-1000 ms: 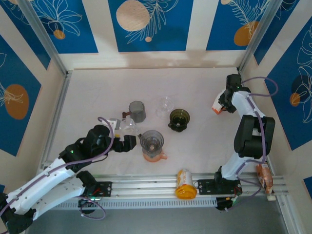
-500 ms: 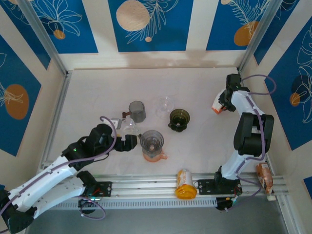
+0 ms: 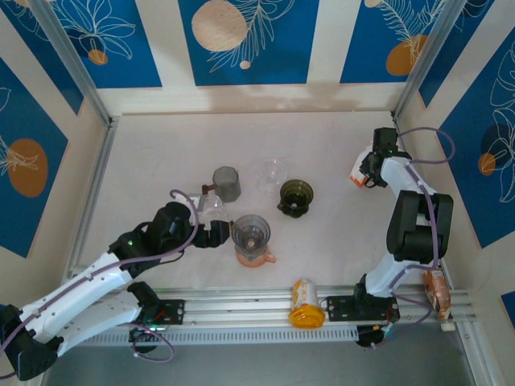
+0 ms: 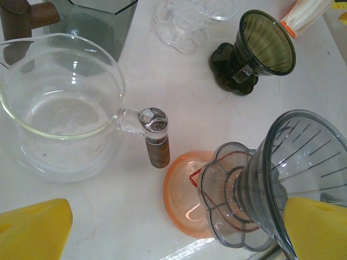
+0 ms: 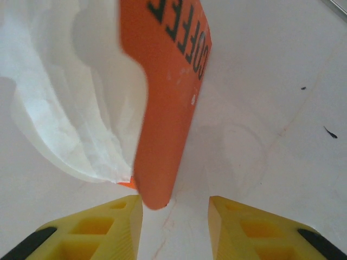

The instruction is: Place the coffee filter in the dripper

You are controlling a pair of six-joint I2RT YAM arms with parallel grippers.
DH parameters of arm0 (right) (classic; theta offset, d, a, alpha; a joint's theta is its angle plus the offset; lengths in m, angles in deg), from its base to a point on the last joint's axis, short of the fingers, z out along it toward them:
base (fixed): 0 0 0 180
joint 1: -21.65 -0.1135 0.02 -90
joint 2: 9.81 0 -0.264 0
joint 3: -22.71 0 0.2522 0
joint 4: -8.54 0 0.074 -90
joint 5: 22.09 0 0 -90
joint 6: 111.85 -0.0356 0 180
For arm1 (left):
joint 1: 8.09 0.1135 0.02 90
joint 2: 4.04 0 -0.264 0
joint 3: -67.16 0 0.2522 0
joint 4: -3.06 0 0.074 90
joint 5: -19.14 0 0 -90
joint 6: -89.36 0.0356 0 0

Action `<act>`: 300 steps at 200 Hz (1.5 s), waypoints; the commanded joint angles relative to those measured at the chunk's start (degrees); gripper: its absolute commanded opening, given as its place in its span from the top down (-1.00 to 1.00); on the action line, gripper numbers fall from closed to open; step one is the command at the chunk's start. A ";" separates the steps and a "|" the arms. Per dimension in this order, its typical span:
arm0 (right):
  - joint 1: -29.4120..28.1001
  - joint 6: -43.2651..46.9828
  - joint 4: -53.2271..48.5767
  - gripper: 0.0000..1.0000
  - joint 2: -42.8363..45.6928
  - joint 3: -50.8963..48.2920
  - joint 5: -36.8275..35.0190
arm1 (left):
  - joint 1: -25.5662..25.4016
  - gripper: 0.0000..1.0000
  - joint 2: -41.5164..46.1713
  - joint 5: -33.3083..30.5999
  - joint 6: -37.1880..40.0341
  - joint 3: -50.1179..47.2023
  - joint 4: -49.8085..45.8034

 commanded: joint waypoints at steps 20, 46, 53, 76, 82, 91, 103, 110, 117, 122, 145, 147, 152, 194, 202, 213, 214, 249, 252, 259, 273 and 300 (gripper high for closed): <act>0.25 0.56 1.57 0.25 2.30 0.09 1.82 | 0.23 -1.00 -1.60 1.53 -0.31 -0.52 2.22; 0.35 0.79 1.02 0.25 0.53 0.93 1.87 | 0.37 -1.00 -2.78 2.27 -0.50 -0.56 2.60; 0.47 0.86 0.78 0.26 -0.11 1.22 1.70 | 0.48 -1.00 -2.97 2.45 -0.43 -0.52 2.59; 0.99 1.21 0.60 0.32 -1.99 1.66 1.27 | 0.54 -1.00 -3.28 2.49 -0.47 -0.49 2.40; 1.09 1.39 0.72 0.34 -2.25 1.76 1.23 | 0.58 -1.00 -3.28 2.47 -0.51 -0.45 2.39; 1.13 1.77 0.94 0.37 -2.67 1.74 1.22 | 0.63 -1.00 -3.28 2.46 -0.38 -0.32 2.28; 1.13 2.37 0.99 0.42 -3.14 1.83 0.96 | 0.79 -1.00 -3.29 2.45 -0.41 -0.32 2.25; 1.18 2.67 1.14 0.46 -3.31 1.86 0.75 | 0.85 -1.00 -3.37 2.45 -0.34 -0.21 2.22; 1.22 2.90 1.12 0.50 -3.38 1.88 0.67 | 0.93 -1.00 -3.41 2.45 -0.29 -0.20 2.23; 1.30 3.18 1.33 0.53 -3.43 1.77 0.67 | 0.90 -1.00 -3.46 2.41 -0.34 -0.23 2.30; 1.31 4.53 1.86 0.70 -3.07 1.69 0.82 | 1.14 -1.00 -3.89 2.62 -0.35 -0.32 2.72; 1.31 4.67 1.87 0.71 -2.99 1.72 0.84 | 1.13 -1.00 -3.96 2.56 -0.39 -0.32 2.76; 1.29 5.01 1.96 0.74 -2.97 1.79 0.84 | 1.15 -1.00 -4.11 2.67 -0.39 -0.35 2.90; 1.14 6.95 1.90 0.81 -2.90 2.16 0.84 | 1.39 -1.00 -5.45 3.40 -0.68 -0.36 3.53; 0.83 6.94 2.56 0.74 -2.00 1.39 1.06 | 1.41 -1.00 -5.63 3.59 -0.75 -0.49 3.70; 0.03 6.55 3.49 0.62 -0.27 0.02 0.87 | 1.44 -1.00 -5.91 3.75 -0.66 -0.48 3.82; -0.08 6.53 3.56 0.61 -0.06 -0.09 0.86 | 1.47 -1.00 -5.96 3.76 -0.67 -0.49 3.85; -2.03 3.82 4.42 0.28 4.68 -2.42 0.88 | 1.65 -1.00 -6.44 4.98 -0.57 -0.30 4.67; -2.03 3.67 4.35 0.27 4.77 -2.33 0.83 | 1.74 -1.00 -6.38 5.38 -0.41 -0.20 4.81; -1.89 3.43 3.97 0.27 4.66 -1.79 0.78 | 1.74 -1.00 -6.11 6.14 -0.25 0.01 4.95; -1.36 3.25 2.75 0.26 3.73 -0.01 0.84 | 1.77 -1.00 -4.97 7.06 0.43 0.90 4.60; -0.51 3.41 1.73 0.16 2.58 1.88 0.83 | 1.77 -1.00 -0.36 6.25 2.87 3.19 4.03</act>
